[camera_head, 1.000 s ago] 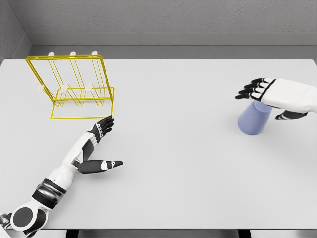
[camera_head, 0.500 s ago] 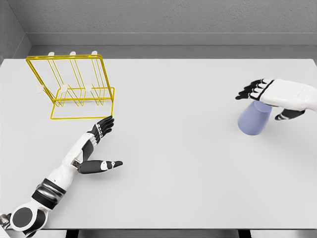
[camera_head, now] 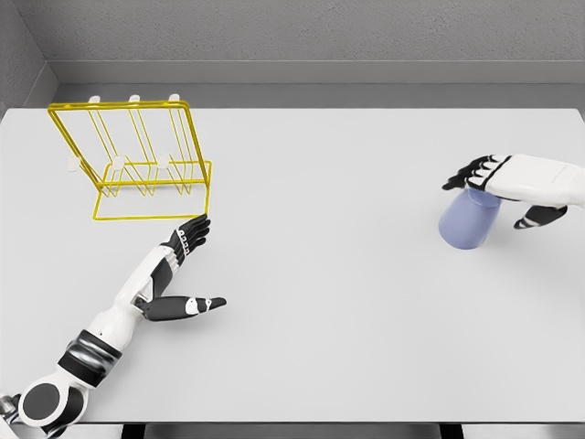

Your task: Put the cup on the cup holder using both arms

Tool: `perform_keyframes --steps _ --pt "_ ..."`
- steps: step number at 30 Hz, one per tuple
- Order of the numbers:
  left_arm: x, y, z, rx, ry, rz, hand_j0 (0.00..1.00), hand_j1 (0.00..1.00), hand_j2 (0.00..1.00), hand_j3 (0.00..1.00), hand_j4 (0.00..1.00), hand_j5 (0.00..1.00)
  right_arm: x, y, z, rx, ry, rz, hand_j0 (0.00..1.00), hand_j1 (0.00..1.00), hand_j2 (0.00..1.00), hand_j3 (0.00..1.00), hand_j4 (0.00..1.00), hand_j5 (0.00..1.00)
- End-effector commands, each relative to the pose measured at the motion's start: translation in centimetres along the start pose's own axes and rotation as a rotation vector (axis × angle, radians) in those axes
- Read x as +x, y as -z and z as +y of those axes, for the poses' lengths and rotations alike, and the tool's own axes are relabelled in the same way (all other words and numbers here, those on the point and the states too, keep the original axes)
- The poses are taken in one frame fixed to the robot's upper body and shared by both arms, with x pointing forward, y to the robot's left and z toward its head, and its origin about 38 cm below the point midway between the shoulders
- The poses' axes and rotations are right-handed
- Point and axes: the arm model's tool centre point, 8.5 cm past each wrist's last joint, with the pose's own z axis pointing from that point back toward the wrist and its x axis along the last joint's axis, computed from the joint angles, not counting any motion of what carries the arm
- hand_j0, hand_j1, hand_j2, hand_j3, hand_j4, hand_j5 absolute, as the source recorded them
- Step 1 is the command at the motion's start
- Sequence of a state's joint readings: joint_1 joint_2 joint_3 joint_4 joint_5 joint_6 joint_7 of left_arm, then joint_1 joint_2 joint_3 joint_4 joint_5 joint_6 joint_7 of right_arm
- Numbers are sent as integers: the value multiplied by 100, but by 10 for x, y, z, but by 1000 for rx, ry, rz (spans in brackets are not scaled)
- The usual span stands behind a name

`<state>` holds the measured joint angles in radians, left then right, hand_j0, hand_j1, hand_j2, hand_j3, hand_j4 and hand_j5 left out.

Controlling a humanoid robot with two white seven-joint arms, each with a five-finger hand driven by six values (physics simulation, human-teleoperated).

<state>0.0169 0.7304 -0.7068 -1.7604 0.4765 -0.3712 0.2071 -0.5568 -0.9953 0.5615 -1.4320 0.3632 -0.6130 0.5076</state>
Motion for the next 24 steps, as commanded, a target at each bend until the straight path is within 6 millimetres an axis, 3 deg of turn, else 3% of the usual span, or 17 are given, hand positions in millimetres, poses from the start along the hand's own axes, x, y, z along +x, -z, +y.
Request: perform_keyframes --steps 1,7,24 --pt "0 0 0 -1 2 0 100 100 100 100 100 100 -5 4 6 -11 44 5 100 100 100 100 100 100" --pt "-1 -1 -1 -1 -2 3 100 100 100 100 100 100 -2 12 1 -50 77 -21 100 100 100 100 100 100" --pt "-2 -2 -1 0 -3 11 100 100 100 100 100 100 -4 21 12 3 85 -24 100 100 100 100 100 100"
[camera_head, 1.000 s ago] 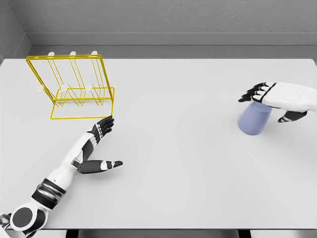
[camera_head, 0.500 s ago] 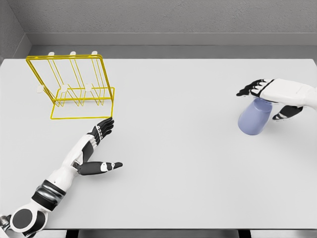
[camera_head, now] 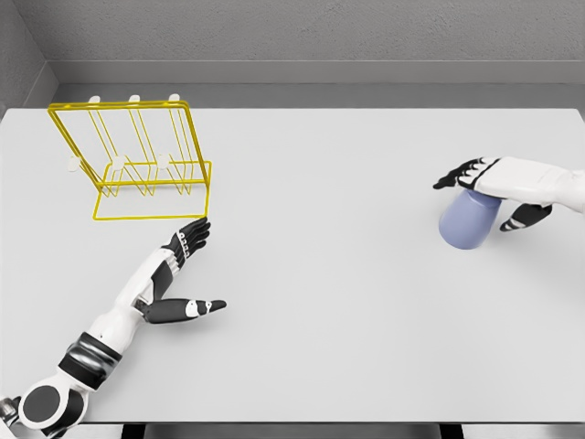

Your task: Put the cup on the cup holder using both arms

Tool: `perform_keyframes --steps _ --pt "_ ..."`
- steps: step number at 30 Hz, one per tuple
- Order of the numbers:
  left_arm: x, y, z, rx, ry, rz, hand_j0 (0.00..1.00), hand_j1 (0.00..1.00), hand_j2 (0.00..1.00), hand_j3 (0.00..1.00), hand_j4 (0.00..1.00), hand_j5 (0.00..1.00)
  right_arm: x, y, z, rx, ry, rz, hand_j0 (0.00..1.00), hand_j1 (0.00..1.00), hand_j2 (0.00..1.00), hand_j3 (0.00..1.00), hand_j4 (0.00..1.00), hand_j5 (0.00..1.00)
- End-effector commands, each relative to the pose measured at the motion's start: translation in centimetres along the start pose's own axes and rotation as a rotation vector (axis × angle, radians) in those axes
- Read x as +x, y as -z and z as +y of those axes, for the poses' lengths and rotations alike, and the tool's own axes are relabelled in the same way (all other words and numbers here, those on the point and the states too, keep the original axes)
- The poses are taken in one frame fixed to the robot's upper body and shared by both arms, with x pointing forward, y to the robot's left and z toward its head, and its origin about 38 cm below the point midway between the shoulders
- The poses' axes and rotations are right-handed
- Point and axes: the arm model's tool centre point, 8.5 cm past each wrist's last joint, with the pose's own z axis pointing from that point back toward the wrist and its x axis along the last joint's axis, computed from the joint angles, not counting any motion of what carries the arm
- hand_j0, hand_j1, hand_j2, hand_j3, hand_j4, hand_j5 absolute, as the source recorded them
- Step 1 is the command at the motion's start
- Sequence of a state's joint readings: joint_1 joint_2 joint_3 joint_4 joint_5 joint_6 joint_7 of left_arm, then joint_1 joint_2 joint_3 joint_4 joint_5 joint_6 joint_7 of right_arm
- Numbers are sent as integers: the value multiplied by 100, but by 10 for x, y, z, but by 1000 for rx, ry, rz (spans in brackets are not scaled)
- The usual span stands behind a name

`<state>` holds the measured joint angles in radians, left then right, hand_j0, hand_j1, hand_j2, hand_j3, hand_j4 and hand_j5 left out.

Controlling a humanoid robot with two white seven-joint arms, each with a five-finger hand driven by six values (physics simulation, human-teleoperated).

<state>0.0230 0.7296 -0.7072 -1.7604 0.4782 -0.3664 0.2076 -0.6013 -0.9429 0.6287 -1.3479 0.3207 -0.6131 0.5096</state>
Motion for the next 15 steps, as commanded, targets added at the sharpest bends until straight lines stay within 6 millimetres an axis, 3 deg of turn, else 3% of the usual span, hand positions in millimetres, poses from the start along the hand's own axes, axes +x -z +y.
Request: perform_keyframes --steps 1,11,15 --pt "0 0 0 0 1 2 100 100 100 100 100 100 1 3 2 3 6 -6 100 100 100 100 100 100" --pt "-2 -1 0 0 4 16 100 100 100 100 100 100 -4 2 6 22 19 9 100 100 100 100 100 100" --pt "-1 0 0 0 3 14 100 100 100 100 100 100 -5 3 5 25 20 11 93 93 93 93 93 93"
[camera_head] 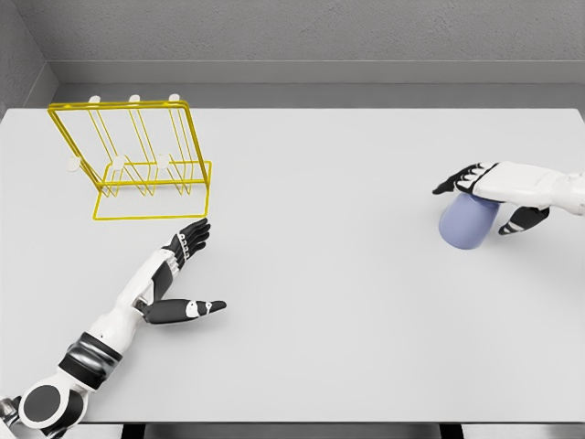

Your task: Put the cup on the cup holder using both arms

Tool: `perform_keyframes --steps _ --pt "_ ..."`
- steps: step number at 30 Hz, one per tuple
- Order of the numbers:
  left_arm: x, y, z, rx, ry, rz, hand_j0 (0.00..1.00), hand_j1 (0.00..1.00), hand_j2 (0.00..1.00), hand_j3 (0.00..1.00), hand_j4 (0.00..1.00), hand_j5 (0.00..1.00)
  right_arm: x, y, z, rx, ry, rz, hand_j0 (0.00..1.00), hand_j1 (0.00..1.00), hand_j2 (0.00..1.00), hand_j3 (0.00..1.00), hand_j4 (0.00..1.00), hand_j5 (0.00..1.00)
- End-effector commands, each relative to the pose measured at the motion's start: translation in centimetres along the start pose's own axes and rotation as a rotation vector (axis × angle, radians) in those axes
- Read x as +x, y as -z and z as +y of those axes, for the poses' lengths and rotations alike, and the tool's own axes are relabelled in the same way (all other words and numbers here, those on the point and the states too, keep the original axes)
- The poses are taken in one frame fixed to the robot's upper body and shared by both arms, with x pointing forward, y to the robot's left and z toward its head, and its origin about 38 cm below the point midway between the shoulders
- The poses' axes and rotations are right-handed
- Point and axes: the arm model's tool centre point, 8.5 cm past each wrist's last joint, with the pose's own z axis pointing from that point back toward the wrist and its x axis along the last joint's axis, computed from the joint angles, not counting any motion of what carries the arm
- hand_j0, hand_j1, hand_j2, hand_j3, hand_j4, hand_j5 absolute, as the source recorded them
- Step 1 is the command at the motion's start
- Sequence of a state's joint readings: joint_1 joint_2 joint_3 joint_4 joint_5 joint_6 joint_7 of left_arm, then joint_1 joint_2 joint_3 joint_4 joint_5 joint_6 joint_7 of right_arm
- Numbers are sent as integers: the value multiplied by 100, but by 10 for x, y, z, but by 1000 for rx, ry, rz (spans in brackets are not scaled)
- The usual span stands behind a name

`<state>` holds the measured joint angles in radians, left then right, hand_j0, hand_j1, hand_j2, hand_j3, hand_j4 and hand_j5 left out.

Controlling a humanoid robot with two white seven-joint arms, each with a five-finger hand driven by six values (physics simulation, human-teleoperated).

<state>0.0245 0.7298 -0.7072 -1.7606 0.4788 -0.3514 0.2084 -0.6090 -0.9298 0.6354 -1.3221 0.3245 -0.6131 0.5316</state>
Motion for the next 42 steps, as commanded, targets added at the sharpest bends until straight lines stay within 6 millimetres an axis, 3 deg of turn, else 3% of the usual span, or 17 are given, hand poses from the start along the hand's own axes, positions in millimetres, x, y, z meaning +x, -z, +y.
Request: perform_keyframes --steps 1,10,19,33,42 --pt "0 0 0 -1 3 0 100 100 100 100 100 100 -1 -1 0 3 8 3 91 91 91 91 91 91" --pt "0 0 1 0 3 1 100 100 100 100 100 100 0 1 1 8 6 1 72 72 72 72 72 72" --pt "1 1 -1 -2 -3 -3 100 100 100 100 100 100 1 3 0 17 1 -3 63 63 63 63 63 63" --pt "1 0 2 -3 2 1 100 100 100 100 100 100 10 4 -11 0 -31 -26 60 60 60 60 60 60" --pt "1 0 1 -3 0 -3 100 100 100 100 100 100 29 2 -43 -67 -102 -75 59 59 59 59 59 59"
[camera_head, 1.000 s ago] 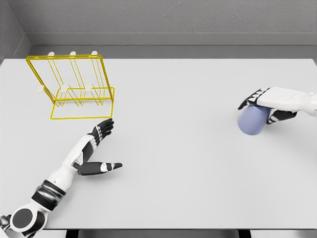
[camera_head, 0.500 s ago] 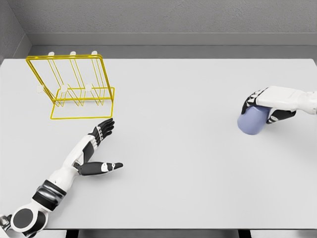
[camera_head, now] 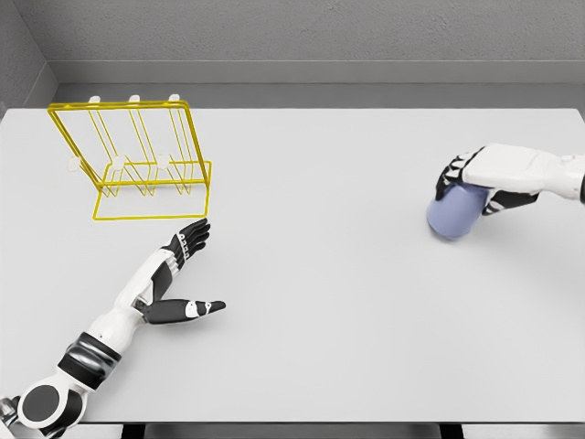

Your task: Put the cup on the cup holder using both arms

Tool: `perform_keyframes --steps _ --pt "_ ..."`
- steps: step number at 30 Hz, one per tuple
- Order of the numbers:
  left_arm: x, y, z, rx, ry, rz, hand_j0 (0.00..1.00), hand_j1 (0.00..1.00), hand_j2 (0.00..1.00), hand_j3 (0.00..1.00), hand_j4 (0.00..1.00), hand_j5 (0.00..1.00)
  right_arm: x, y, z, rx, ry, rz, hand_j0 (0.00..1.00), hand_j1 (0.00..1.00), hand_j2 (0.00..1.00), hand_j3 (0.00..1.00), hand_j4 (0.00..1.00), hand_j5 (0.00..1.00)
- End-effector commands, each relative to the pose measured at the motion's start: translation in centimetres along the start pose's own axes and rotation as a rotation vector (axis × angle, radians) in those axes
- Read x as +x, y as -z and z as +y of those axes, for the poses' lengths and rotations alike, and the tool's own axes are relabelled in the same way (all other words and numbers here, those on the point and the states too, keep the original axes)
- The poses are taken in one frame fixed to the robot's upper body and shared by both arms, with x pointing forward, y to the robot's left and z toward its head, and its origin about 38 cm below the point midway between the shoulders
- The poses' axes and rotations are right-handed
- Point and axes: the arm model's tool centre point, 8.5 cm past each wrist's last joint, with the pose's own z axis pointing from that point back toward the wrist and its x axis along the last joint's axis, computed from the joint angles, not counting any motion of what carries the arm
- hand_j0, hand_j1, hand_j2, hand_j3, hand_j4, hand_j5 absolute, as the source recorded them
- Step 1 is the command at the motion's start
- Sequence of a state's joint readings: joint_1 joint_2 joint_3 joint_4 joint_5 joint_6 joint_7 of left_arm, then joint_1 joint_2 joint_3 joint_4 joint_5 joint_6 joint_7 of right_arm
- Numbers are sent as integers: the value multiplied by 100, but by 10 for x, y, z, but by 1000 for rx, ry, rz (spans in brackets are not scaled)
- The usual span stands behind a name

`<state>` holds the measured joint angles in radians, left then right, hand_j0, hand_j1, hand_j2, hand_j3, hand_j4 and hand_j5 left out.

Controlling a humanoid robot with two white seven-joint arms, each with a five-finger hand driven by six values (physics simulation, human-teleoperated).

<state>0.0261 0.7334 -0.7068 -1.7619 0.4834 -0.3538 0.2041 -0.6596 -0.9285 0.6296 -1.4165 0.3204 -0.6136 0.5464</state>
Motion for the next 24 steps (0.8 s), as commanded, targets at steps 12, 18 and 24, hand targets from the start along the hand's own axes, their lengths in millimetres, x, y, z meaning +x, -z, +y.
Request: perform_keyframes --steps 12,18,24 --pt "1 -1 2 3 4 -2 100 100 100 100 100 100 41 15 -30 -85 -57 -128 59 59 59 59 59 59" --pt "1 -1 3 4 8 0 100 100 100 100 100 100 57 20 -39 -117 -77 -177 59 59 59 59 59 59" --pt "1 -1 4 5 8 -1 100 100 100 100 100 100 63 24 -45 -119 -95 -198 59 59 59 59 59 59"
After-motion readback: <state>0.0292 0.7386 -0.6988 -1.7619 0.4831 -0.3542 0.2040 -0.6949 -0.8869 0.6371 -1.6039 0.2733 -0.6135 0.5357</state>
